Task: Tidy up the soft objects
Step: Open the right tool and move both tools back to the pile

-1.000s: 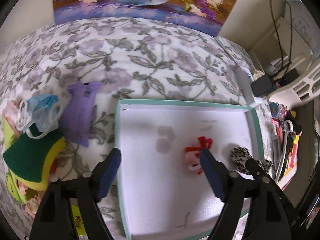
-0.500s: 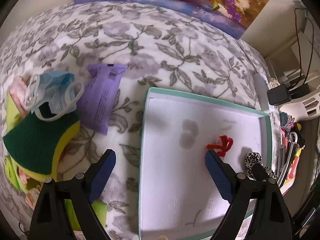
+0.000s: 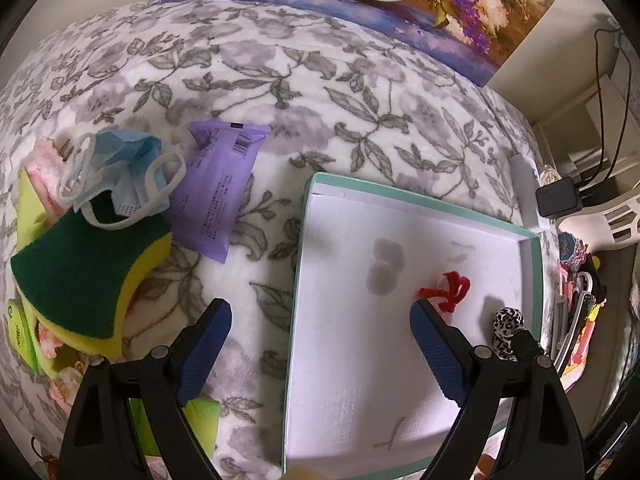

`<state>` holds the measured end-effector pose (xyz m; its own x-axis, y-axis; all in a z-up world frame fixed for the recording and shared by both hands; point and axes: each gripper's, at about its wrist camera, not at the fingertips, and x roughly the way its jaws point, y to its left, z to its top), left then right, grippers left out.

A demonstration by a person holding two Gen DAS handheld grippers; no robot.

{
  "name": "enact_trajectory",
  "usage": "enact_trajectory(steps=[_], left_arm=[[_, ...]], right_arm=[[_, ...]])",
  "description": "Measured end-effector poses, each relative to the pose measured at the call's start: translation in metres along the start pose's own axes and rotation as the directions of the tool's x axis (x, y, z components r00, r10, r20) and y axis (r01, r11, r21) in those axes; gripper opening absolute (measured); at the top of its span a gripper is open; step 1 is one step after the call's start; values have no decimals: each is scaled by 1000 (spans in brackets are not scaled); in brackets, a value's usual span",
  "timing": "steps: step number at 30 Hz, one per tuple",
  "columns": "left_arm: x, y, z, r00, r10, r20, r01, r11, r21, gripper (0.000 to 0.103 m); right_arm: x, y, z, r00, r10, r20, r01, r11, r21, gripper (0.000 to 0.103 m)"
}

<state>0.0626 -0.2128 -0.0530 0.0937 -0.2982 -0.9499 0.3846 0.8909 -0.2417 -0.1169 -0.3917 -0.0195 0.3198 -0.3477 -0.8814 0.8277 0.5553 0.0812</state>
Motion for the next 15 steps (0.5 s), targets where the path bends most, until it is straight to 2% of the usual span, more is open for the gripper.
enact_trajectory(steps=[3,5,10,15], left_arm=[[-4,2,1,1000,-3,12,3,1000,-7,95],[-7,3,1,1000,-2,26,2,1000,-10,101],[-25,7,5,998,-15,65,16,1000,-9,101],[-48,21,8,992,72,108,-71,997,-13,101]], right_arm=[[-2,0,0,1000,-1,2,1,1000,1,103],[-4,1,-1,1000,3,0,-3,1000,0,103],[-20,12,-4,999,46,4,-46,999,-25,103],[-27,32,-14,992,118,-34,-120,990,-80,103]])
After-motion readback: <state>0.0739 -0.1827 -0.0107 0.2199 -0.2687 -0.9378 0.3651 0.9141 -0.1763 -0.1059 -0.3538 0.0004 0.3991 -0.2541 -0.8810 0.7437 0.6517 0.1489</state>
